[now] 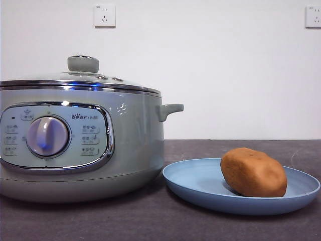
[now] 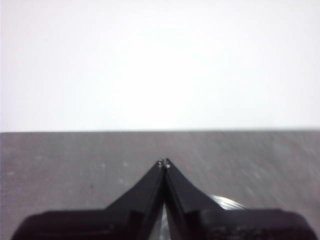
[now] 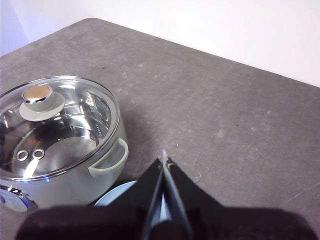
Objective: Take the potato out from the steamer,put the potato on the plate,close the lid
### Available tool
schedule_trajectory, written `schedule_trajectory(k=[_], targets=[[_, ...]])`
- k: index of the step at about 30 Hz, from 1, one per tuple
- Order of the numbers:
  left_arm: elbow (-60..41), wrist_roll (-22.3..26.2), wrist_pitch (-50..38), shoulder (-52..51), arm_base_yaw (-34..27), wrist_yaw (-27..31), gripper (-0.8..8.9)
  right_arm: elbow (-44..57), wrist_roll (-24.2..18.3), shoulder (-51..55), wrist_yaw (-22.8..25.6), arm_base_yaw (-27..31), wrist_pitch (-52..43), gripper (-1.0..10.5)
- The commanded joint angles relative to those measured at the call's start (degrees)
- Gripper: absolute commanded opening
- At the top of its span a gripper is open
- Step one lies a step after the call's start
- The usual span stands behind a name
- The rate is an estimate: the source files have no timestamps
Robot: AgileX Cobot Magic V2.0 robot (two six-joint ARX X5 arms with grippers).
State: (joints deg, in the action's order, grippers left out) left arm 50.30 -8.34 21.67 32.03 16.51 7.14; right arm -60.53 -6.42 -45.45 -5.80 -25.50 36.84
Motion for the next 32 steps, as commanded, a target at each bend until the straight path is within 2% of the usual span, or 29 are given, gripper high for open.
schedule_trajectory(k=[1, 7, 12, 15, 22, 24, 32], targets=[[-13.27, -1.86, -7.45, -5.38, -2.34, -0.07, -0.03, -0.07, 0.61, 0.11, 0.13, -0.07, -0.28, 0.0], [-33.14, -5.92, -13.18, -17.57, -6.32, 0.11, -0.03, -0.07, 0.59, 0.11, 0.15, -0.07, -0.28, 0.0], [-44.3, -6.93, -19.58, -25.53, -8.26, 0.04, -0.03, -0.07, 0.61, 0.11, 0.13, -0.07, -0.28, 0.0], [-48.83, -7.08, -20.63, -29.66, -8.83, -0.17, -0.03, -0.07, 0.61, 0.11, 0.15, -0.07, -0.31, 0.0], [-50.14, -6.51, -11.02, -31.89, -9.42, -0.35, -0.03, -0.07, 0.59, 0.13, 0.13, -0.07, -0.28, 0.0], [-50.14, -4.92, -11.04, -31.91, -9.6, -1.57, -0.03, -0.07, 0.61, 0.09, 0.15, -0.07, -0.26, 0.0], [-50.14, -5.01, -11.54, -31.8, -9.64, -2.84, -0.03, -0.07, 0.61, 0.09, 0.17, -0.07, -0.28, 0.0]])
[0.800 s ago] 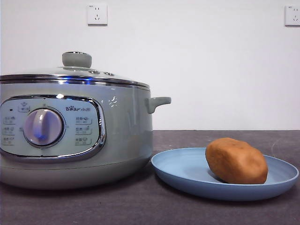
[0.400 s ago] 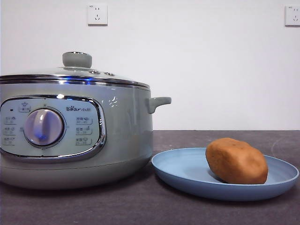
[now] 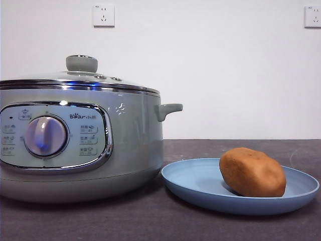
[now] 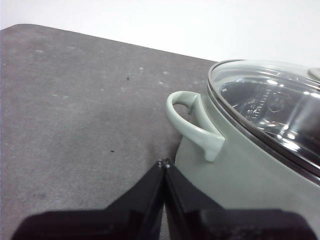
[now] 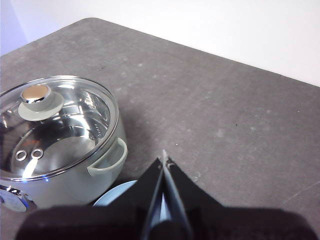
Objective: Take the potato out from the steamer,put the potato on the plate,close the lid
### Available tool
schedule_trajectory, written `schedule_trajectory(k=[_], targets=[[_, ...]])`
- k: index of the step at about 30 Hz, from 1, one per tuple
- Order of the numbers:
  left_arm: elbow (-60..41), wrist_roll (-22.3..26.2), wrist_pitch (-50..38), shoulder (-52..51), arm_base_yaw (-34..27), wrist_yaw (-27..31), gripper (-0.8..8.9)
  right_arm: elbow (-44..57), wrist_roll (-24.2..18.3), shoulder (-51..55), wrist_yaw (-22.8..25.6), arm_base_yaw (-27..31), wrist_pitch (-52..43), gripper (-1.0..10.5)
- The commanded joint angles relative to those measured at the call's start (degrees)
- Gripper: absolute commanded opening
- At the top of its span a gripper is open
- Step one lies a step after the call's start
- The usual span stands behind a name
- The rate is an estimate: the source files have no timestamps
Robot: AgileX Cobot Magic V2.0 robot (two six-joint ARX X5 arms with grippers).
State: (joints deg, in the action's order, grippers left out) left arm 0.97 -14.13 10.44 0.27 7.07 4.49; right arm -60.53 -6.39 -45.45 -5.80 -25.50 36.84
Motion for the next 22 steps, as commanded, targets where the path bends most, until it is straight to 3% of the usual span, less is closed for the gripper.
schedule_trajectory(k=[1, 19, 22], targets=[[-0.81, 0.79, -0.31, -0.07, -0.2, -0.2, -0.03, -0.07, 0.59, 0.09, 0.15, -0.07, -0.28, 0.0], [-0.81, 0.79, -0.31, -0.04, -0.2, -0.17, -0.03, -0.07, 0.61, 0.15, -0.35, -0.11, -0.24, 0.0], [-0.81, 0.79, -0.31, -0.07, -0.2, -0.2, -0.03, -0.07, 1.16, 1.27, 6.16, 0.61, 1.16, 0.0]])
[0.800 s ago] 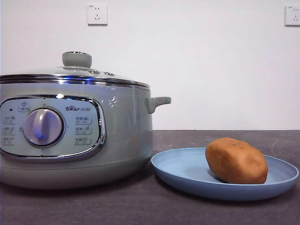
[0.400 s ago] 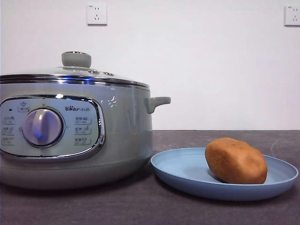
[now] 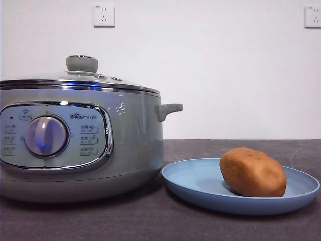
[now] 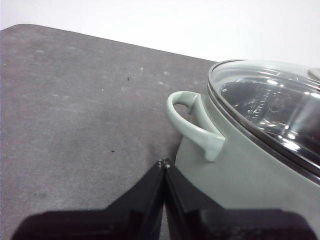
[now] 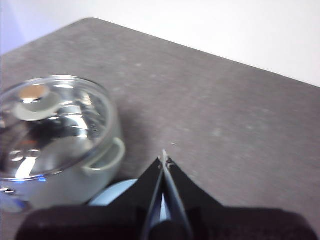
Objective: Take the potato out from the steamer,put the potato on the plate,close the lid
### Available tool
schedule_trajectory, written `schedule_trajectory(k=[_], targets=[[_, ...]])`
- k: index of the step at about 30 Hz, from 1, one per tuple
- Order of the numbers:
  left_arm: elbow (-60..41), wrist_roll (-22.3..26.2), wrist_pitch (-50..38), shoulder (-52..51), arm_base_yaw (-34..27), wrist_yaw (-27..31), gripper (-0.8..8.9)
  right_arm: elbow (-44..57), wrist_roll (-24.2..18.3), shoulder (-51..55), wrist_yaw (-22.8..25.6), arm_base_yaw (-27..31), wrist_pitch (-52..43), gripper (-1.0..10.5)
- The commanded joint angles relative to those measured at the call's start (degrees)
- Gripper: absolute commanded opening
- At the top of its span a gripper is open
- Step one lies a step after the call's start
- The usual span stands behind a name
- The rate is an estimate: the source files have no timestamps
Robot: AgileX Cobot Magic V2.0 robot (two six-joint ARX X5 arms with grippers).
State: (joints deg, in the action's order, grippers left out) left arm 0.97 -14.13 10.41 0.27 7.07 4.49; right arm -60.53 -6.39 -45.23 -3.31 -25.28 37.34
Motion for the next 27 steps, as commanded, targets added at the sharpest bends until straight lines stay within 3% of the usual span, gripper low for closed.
schedule_trajectory(k=[1, 5, 7, 12, 15, 23, 27], targets=[[-0.81, 0.79, -0.28, -0.04, -0.2, -0.17, -0.03, -0.07, 1.44, 1.4, 4.79, 0.42, 1.16, 0.0], [-0.81, 0.79, -0.28, -0.07, -0.2, -0.13, -0.03, -0.07, 0.63, 1.64, 4.76, 0.31, 1.62, 0.0], [-0.81, 0.79, -0.28, -0.04, -0.2, -0.13, -0.03, 0.15, 2.89, 0.59, 5.22, 1.88, 0.61, 0.0], [-0.81, 0.79, -0.28, -0.04, -0.2, -0.13, -0.03, 1.62, 3.78, -1.25, 4.66, 13.53, 0.42, 0.0], [-0.81, 0.79, -0.28, -0.04, -0.2, -0.13, -0.03, 4.44, 6.54, 0.55, 1.22, 19.69, -0.31, 0.0], [-0.81, 0.79, -0.28, -0.04, -0.2, -0.13, -0.03, 25.66, 5.05, 12.35, 0.24, 23.15, -24.0, 0.0], [-0.81, 0.79, -0.28, -0.04, -0.2, -0.13, -0.03, 36.92, 7.08, 18.67, 0.2, 23.39, -33.24, 0.0]])
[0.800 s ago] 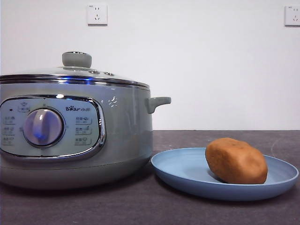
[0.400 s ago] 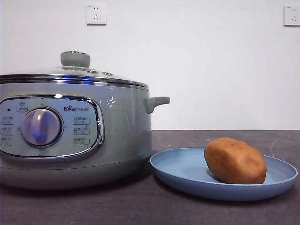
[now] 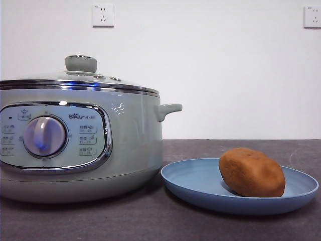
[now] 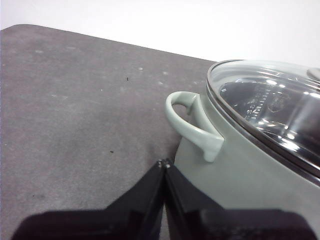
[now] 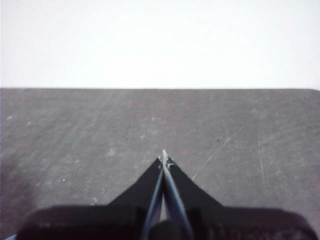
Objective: Take the potato out from the steamer,put the potato on the plate,close the lid
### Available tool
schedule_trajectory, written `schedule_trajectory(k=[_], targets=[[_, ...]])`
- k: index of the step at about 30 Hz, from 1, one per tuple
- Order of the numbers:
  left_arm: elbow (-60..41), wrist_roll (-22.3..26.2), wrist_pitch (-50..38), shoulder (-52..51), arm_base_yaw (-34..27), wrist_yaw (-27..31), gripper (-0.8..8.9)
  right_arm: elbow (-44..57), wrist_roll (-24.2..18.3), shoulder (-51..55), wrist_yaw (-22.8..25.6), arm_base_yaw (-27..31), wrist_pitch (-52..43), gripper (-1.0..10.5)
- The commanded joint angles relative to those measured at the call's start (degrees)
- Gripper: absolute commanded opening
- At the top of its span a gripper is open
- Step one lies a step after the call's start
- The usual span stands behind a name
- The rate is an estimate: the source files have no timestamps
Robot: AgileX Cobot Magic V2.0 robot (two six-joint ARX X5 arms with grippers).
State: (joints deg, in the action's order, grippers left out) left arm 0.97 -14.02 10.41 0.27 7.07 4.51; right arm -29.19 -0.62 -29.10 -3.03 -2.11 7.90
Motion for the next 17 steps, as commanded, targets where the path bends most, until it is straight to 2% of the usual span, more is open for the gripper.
schedule_trajectory(k=[1, 7, 11, 14, 17], targets=[[-0.81, 0.68, -0.28, -0.07, -0.2, -0.15, -0.03, 8.24, 1.33, 4.17, -0.09, 0.22, -5.27, 0.0], [-0.81, 0.68, -0.28, -0.04, -0.2, -0.15, -0.03, 21.31, 3.26, 13.22, -0.11, 0.11, -9.31, 0.0], [-0.81, 0.68, -0.28, -0.04, -0.2, -0.15, -0.03, 28.5, 6.56, 20.55, -0.07, 0.09, -9.79, 0.0], [-0.81, 0.68, -0.31, -0.04, -0.2, -0.17, -0.03, 28.85, 9.01, 24.48, -0.07, 0.09, -3.85, 0.0], [-0.81, 0.68, -0.31, -0.04, -0.2, -0.15, -0.03, 28.85, 8.94, 27.1, -0.04, 0.07, -2.45, 0.0]])
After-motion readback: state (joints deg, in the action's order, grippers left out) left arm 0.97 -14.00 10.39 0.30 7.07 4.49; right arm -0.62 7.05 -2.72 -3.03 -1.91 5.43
